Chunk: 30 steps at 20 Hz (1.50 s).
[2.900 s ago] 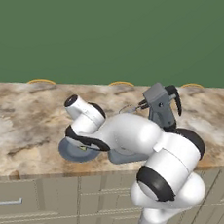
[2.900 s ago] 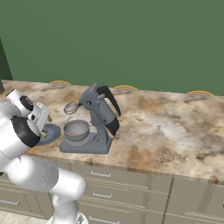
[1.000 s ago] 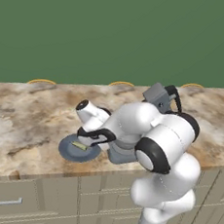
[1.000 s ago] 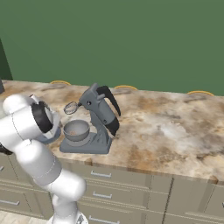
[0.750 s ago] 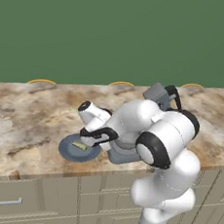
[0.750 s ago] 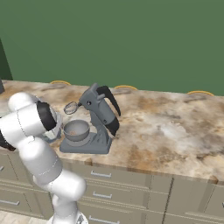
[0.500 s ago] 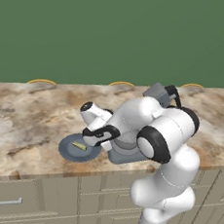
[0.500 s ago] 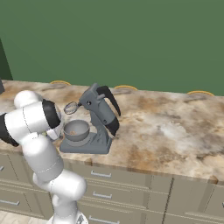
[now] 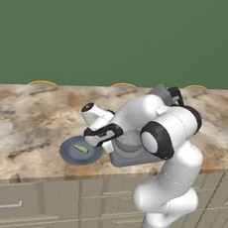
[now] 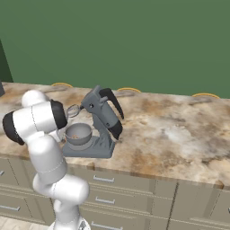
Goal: Add butter and sugar cubes to the stand mixer bowl and then turn on the stand mixer to begin making frosting.
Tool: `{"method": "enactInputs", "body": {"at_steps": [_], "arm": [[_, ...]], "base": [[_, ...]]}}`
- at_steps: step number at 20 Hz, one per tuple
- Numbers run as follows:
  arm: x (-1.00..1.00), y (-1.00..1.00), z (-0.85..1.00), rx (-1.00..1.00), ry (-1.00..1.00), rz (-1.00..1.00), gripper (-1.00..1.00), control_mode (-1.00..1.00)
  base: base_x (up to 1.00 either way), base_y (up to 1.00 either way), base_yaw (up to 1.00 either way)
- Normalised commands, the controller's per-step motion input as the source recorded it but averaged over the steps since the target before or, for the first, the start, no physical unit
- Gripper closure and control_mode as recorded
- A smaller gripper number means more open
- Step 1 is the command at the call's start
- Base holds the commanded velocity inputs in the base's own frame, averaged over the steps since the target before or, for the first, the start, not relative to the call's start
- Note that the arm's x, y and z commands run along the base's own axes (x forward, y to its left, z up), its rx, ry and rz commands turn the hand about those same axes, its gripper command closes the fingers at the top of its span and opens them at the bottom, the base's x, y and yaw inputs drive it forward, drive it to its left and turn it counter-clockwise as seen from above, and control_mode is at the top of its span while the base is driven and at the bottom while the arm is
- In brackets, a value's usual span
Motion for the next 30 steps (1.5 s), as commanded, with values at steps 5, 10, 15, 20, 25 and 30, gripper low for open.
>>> {"method": "enactInputs", "body": {"at_steps": [5, 10, 15, 20, 25, 30], "arm": [[0.06, 0.30, -0.26, 0.00, 0.00, -0.06, -1.00, -1.00], [0.02, 0.37, -0.28, 0.00, 0.00, -0.05, -1.00, -1.00], [0.00, 0.45, -0.24, 0.00, 0.00, -0.05, -1.00, -1.00], [0.01, 0.43, -0.24, 0.00, 0.00, -0.05, -1.00, -1.00], [0.07, 0.19, -0.22, 0.00, 0.00, -0.06, -1.00, -1.00], [0.01, 0.00, -0.06, 0.00, 0.00, -0.06, -1.00, -1.00]], "base": [[0.00, 0.00, 0.00], [0.00, 0.00, 0.00], [0.00, 0.00, 0.00], [0.00, 0.00, 0.00], [0.00, 0.00, 0.00], [0.00, 0.00, 0.00]]}}
